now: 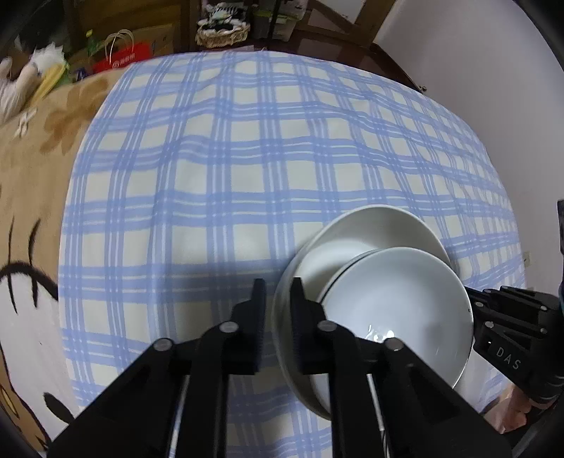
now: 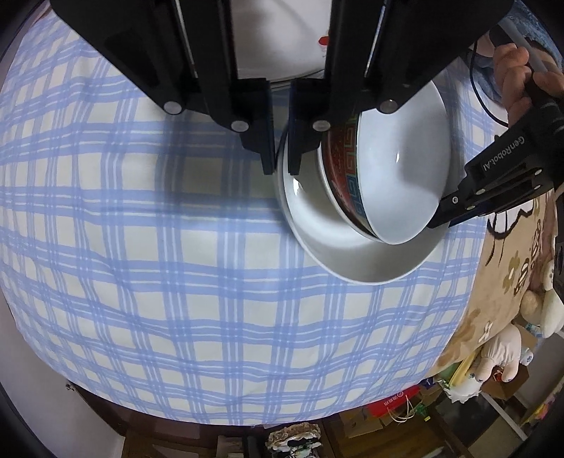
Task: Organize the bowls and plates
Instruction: 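Close both grippers on the rim of the nested bowls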
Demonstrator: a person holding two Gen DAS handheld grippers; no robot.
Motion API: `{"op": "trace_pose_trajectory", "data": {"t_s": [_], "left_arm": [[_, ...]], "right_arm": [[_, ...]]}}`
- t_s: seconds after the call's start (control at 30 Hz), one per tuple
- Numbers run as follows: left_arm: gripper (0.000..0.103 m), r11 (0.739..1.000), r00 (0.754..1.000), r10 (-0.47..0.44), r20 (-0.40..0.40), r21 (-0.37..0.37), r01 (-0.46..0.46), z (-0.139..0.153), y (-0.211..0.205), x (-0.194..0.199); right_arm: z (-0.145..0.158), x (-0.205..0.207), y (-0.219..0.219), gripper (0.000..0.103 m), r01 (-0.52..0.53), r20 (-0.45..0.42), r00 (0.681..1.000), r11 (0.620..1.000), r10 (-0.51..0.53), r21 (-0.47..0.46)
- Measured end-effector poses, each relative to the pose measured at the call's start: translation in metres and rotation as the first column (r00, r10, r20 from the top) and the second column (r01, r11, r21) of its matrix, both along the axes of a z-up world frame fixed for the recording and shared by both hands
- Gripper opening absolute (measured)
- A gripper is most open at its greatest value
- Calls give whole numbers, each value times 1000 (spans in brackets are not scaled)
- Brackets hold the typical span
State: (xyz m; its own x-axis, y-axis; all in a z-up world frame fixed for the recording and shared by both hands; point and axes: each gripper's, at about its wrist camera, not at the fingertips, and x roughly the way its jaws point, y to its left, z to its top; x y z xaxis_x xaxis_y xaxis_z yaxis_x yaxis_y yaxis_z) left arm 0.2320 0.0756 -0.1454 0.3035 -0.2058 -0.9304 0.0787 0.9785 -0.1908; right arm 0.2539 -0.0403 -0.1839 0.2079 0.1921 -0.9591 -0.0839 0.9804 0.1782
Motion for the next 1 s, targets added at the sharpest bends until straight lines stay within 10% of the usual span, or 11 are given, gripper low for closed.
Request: {"op": "trace_pose_trajectory", "data": {"t_s": [0.43,1.0], "left_arm": [[10,990,999,-21,45,139,15,6,-14,-6],[7,998,1000,12,29,65,-14,-1,-10,-3]], "right_arm": [[3,-2,6,7,-3,13,1000,998,4,-61],[-2,1,4,8,49,10,999,998,-49,-25]]}}
